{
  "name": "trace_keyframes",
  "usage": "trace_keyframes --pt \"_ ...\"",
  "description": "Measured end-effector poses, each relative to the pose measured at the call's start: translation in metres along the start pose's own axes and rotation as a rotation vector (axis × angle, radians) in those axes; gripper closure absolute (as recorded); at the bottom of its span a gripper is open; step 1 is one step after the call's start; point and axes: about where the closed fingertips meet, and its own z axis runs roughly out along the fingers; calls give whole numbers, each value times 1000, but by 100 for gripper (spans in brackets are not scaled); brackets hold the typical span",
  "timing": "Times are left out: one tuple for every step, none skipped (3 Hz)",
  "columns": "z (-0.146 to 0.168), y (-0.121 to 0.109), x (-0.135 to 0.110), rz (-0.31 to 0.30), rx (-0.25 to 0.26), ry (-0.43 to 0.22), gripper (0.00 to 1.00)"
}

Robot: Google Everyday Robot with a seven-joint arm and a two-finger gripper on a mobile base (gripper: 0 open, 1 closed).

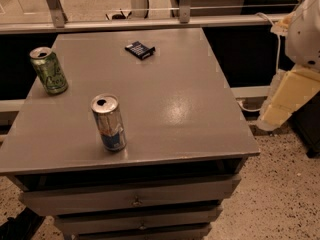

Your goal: Knock redbull can over

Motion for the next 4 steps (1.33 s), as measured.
trace_keyframes --pt "0 0 0 0 0 0 0" --pt "24 25 -33 43 -33 -96 0" --pt "58 61 -81 106 -116 -223 0" --pt "84 83 -113 173 -184 -343 0"
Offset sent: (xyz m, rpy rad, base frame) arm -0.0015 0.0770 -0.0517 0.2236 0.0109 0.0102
